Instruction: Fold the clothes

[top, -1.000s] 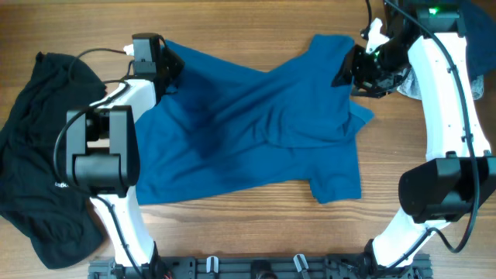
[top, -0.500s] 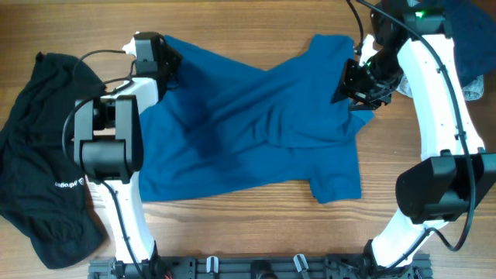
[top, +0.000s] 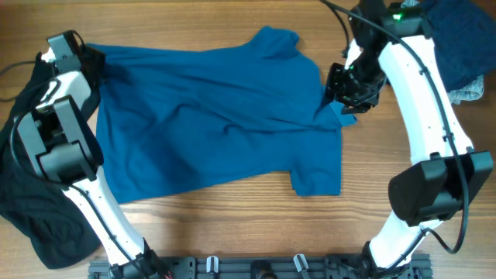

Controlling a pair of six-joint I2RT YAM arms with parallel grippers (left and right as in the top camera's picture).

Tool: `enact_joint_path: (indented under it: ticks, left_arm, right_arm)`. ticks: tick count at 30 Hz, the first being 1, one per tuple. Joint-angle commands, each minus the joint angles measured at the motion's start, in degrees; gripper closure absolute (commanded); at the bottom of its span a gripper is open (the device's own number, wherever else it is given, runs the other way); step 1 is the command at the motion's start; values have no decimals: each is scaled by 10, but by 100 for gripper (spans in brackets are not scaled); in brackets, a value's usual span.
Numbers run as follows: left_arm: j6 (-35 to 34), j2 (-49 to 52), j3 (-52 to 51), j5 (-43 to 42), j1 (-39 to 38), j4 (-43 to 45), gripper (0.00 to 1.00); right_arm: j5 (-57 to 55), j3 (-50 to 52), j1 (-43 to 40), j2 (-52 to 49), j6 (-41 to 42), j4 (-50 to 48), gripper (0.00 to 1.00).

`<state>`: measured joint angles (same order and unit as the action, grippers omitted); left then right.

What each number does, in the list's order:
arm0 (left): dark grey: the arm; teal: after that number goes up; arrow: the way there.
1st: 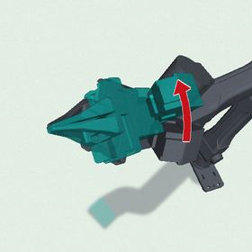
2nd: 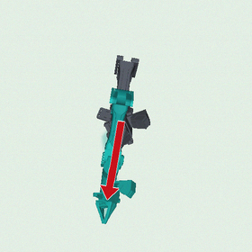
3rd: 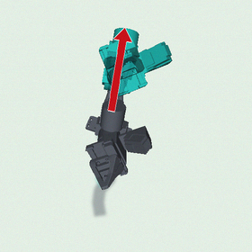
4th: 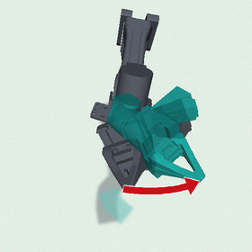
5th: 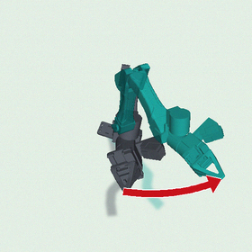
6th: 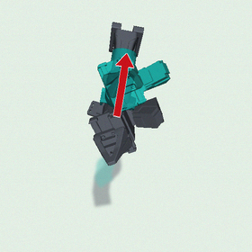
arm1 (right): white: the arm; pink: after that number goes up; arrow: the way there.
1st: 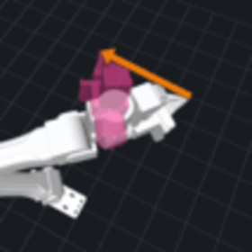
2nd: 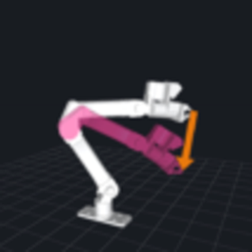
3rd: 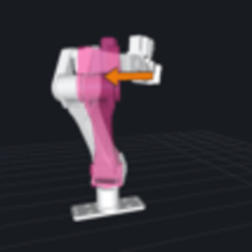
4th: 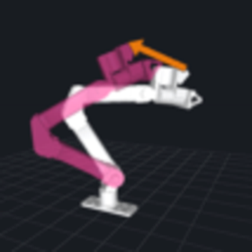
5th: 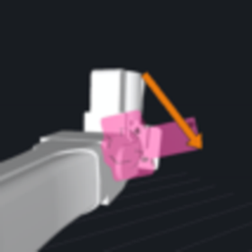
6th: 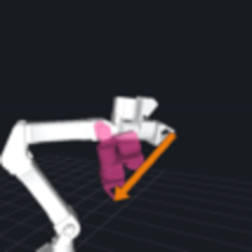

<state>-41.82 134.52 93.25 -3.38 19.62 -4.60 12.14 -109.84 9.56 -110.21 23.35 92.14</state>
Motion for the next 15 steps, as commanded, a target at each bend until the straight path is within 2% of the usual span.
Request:
enact_joint_path:
  ticks: [1, 2, 3, 4, 5, 8, 11, 15]
  left_arm:
    - [94, 8, 73, -5, -19, -105, 54]
    - [106, -12, 95, -7, -28, -145, 43]
    - [106, -34, 107, -12, -36, -183, 37]
    - [106, -60, 112, -24, -43, -223, 32]
    - [105, -136, 112, -49, -68, -336, 23]
    - [58, -195, 112, -54, -92, -469, 24]
    - [53, -237, 112, -58, -120, -575, 26]
    - [54, -245, 96, -55, -165, -715, 31]
  right_arm:
    - [-3, 16, 39, 20, 16, 0, 51]
    - [-3, 26, 50, 20, 23, 0, 51]
    - [-4, 42, 60, 20, 27, 0, 51]
    - [-12, 63, 67, 20, 57, 0, 55]
    - [-25, 107, 68, 21, 84, -30, 61]
    - [-21, 151, 68, 21, 89, -87, 65]
    - [-22, 193, 68, 21, 98, -143, 74]
    - [-15, 266, 68, 20, 98, -218, 74]
